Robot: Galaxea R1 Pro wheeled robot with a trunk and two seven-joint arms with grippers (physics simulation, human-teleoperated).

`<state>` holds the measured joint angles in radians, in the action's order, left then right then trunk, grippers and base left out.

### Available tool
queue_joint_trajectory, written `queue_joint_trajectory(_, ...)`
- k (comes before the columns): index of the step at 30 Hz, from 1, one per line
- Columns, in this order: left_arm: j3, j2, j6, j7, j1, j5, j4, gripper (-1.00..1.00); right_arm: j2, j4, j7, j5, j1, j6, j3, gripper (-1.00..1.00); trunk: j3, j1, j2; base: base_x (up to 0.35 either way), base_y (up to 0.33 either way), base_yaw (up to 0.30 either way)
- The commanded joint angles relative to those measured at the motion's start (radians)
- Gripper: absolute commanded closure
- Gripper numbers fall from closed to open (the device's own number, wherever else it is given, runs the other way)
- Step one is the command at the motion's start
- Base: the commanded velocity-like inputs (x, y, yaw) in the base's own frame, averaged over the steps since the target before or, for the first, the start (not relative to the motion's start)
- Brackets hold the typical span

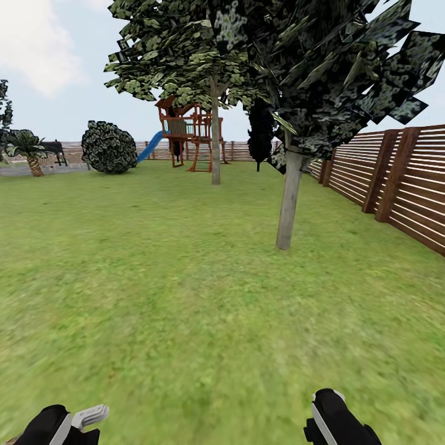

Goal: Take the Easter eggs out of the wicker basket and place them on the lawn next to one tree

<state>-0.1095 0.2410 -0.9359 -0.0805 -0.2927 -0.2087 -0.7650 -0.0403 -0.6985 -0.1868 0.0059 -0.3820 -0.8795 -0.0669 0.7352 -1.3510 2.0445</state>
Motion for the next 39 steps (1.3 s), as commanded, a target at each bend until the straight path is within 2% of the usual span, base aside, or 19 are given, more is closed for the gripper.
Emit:
queue_joint_trajectory(1,-0.002,0.0,-0.004,-0.005,0.0,0.011,-0.001,1.0,-0.001,-0.001,-0.002,0.0,0.0,-0.006,-0.005,-1.0,0.001,0.0,0.0,0.0,0.0,0.0)
queue_joint_trajectory(6,-0.002,0.0,-0.004,-0.005,0.0,0.011,0.0,1.0,-0.001,0.043,-0.002,0.002,-0.001,-0.003,-0.004,-1.0,0.001,0.0,0.0,0.0,0.0,0.0)
queue_joint_trajectory(17,-0.001,0.0,-0.004,-0.005,0.0,0.011,0.004,1.0,-0.001,0.036,0.001,-0.001,0.0,-0.006,-0.005,-1.0,0.001,0.0,0.0,0.048,0.0,0.0)
queue_joint_trajectory(22,-0.001,-0.018,-0.004,-0.004,0.0,0.013,0.005,1.0,-0.003,0.029,0.001,-0.004,0.0,-0.006,-0.001,-1.0,0.001,0.0,0.0,0.004,0.0,0.0)
queue_joint_trajectory(23,0.004,-0.012,0.003,-0.01,0.004,0.038,-0.002,1.0,-0.008,0.024,0.007,-0.006,-0.006,0.0,-0.007,-1.0,0.001,0.0,0.0,0.0,0.0,0.0)
queue_joint_trajectory(26,0.008,-0.015,0.003,-0.015,0.009,0.031,-0.015,1.0,-0.023,0.007,0.011,-0.004,-0.023,0.017,-0.016,-1.0,0.001,0.0,0.0,0.002,0.0,0.0)
queue_joint_trajectory(28,0.003,-0.026,0.013,-0.017,0.009,0.049,-0.024,1.0,-0.014,-0.004,0.012,0.003,-0.035,0.028,-0.022,-1.0,0.001,0.0,0.0,0.185,0.0,0.0)
queue_joint_trajectory(33,-0.003,-0.054,0.008,-0.019,0.009,0.098,-0.031,1.0,-0.013,-0.033,0.012,0.006,-0.044,0.056,-0.022,-1.0,0.001,0.0,0.0,0.329,0.0,0.0)
queue_joint_trajectory(35,-0.014,-0.057,0.005,-0.019,0.009,0.116,-0.031,1.0,-0.013,-0.044,0.012,0.007,-0.044,0.067,-0.022,-1.0,0.001,0.0,0.0,0.338,0.0,0.0)
queue_joint_trajectory(37,-0.021,-0.057,0.014,-0.019,0.009,0.119,-0.033,1.0,-0.014,-0.055,0.012,0.008,-0.044,0.073,-0.022,-1.0,0.001,0.0,0.0,0.338,0.0,0.0)
queue_joint_trajectory(38,-0.022,-0.056,0.02,-0.019,0.009,0.118,-0.034,1.0,-0.014,-0.061,0.012,0.008,-0.044,0.073,-0.022,-1.0,0.001,0.0,0.0,0.338,0.0,0.0)
queue_joint_trajectory(39,-0.022,-0.056,0.091,-0.019,0.009,0.032,-0.034,1.0,-0.014,-0.102,0.012,0.008,-0.044,0.073,-0.022,-1.0,0.001,0.0,0.0,0.338,0.0,0.0)
